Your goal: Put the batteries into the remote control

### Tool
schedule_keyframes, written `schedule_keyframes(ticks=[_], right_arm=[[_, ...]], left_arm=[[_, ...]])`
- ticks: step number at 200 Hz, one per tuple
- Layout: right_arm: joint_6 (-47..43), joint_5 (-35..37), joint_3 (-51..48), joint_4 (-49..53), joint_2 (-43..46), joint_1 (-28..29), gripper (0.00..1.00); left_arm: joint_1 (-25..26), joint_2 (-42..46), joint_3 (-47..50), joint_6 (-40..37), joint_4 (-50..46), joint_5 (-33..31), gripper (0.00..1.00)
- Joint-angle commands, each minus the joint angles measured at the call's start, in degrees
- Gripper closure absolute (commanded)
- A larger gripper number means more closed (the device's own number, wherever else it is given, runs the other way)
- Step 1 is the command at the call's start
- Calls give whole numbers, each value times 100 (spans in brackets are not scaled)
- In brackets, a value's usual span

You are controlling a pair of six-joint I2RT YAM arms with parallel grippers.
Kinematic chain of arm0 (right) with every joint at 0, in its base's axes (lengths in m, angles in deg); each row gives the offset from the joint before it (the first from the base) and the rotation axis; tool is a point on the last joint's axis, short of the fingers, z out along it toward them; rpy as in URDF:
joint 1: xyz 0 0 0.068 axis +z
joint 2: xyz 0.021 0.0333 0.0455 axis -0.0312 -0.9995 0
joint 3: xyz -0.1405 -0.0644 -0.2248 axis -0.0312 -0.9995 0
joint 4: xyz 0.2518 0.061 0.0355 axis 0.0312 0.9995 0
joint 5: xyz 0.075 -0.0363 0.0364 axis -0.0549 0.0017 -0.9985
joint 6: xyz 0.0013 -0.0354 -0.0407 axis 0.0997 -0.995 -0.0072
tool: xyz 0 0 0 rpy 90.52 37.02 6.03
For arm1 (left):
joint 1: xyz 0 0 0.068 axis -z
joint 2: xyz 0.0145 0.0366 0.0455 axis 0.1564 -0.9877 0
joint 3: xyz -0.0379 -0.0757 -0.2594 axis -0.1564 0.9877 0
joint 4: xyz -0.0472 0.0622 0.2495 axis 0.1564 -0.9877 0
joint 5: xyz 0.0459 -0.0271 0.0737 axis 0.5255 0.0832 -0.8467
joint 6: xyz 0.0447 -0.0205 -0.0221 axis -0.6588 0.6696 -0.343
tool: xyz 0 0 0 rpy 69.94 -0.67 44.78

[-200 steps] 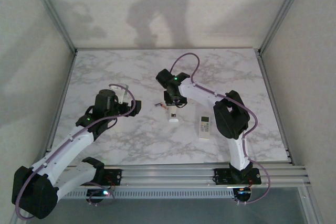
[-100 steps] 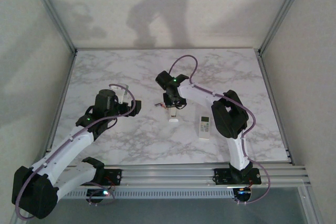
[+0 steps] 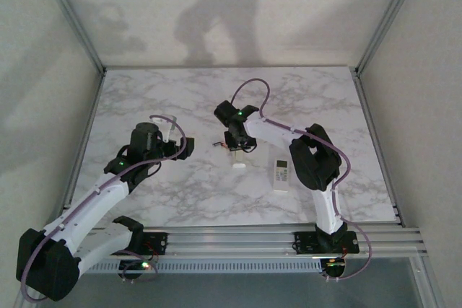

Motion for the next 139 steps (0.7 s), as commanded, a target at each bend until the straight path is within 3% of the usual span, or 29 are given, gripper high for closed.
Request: schedule_keyframes(ticks=[1, 57, 139], right_arm=[[-114, -120, -70, 6, -79, 56, 79], [-131, -382, -197, -195, -96, 65, 76], [-68, -131, -117, -56, 150, 65, 61]], left_arm=[[-59, -4, -184, -96, -76, -83, 0], [-64, -15, -184, -96, -88, -79, 1], [-61, -6, -184, -97, -94, -81, 0]])
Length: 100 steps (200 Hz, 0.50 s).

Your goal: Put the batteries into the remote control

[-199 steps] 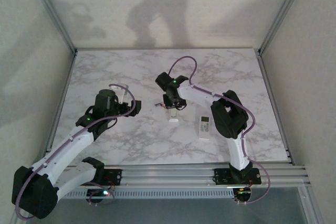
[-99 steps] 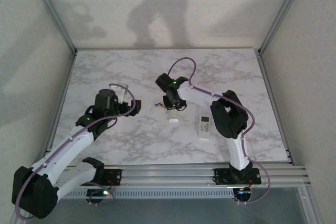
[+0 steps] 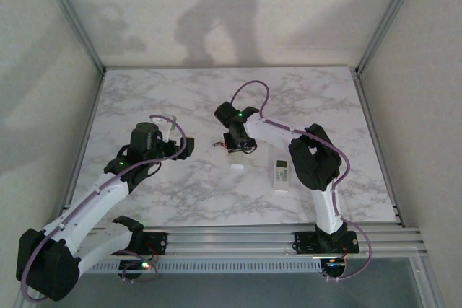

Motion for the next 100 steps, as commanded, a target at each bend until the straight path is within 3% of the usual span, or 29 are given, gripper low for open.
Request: schedule_keyframes(ticks=[1, 65, 80, 100], right_arm=[[31, 106, 20, 128, 156, 69, 61], [-5, 326, 207, 219, 432, 67, 56], [36, 320, 264, 193, 466, 64, 65], [80, 422, 314, 191, 440, 65, 88]], left_arm=[[-60, -3, -179, -96, -94, -79, 0], [-58, 13, -188, -99, -103, -77, 0], [-60, 11, -188, -89, -111, -78, 1], [-59, 11, -192, -96, -110, -85, 1]])
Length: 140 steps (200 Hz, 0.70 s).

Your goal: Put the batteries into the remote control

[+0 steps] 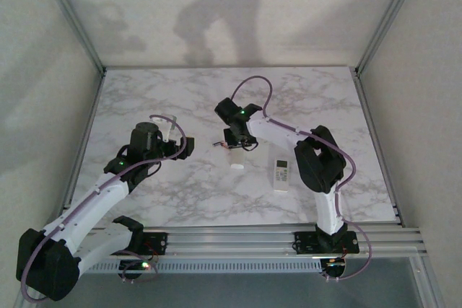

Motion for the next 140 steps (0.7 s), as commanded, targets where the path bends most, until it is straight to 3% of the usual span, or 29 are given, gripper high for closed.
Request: schedule_keyframes(ticks=[1, 18, 100, 125, 140], right_arm=[[107, 257, 194, 130, 153, 65, 89], [134, 401, 225, 217, 35, 65, 98], [413, -5, -370, -150, -678, 72, 100], [452, 185, -339, -44, -88, 60, 96], [438, 406, -361, -54, 539, 41, 86]], left_arm=[[-59, 9, -181, -96, -104, -82, 1], [-61, 12, -179, -100, -108, -68, 1], [-63, 24, -172, -113, -89, -60, 0], [-60, -90, -188, -101, -52, -88, 1], [-58, -237, -224, 265, 59, -213, 1]])
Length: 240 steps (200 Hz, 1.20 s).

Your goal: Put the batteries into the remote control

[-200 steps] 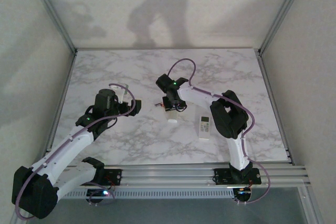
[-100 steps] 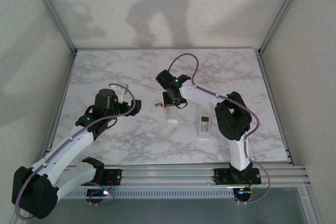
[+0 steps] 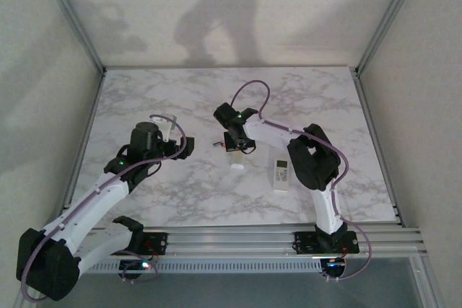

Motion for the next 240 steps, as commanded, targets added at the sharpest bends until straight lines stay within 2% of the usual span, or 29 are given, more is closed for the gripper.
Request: schedule_keyframes(ticks=[1, 7, 20, 28, 54, 67, 93, 126, 153, 173, 197, 240], right_arm=[[117, 246, -135, 217, 844, 13, 85], [147, 368, -224, 164, 1100, -3, 79], [293, 581, -595, -13, 1735, -129, 56], [428, 567, -912, -150, 2085, -299, 47], [796, -154, -1919, -438, 3042, -1122, 38], [795, -217, -2244, -382, 3426, -1348, 32], [651, -261, -2710, -235, 4165, -1566, 12], [652, -577, -3107, -179, 4768, -1728, 7], [623, -577, -3269, -126, 4930, -1765, 7], [616, -576, -3322, -114, 4921, -1802, 7], [608, -639, -3297, -92, 4871, -1840, 7], [642, -719, -3220, -50, 4993, -1942, 7]], left_arm=[[-63, -201, -213, 311, 58, -214, 1], [-39, -303, -313, 559, 76, -186, 1], [92, -691, -748, 1191, -44, -425, 2], [254, -1020, -1053, 1598, -114, -655, 4], [982, -2494, -2299, 2278, -555, -1293, 6], [1244, -3362, -2981, 2510, -869, -1435, 8], [1574, -4937, -4311, 2696, -1419, -1657, 12], [1845, -6415, -5711, 2681, -2018, -1615, 13], [1978, -7156, -6353, 2505, -2339, -1133, 15], [2074, -7600, -6764, 2376, -2730, -1072, 19], [2121, -7967, -7055, 2295, -3082, -1222, 30], [2182, -8213, -7267, 2110, -3312, -1061, 58]])
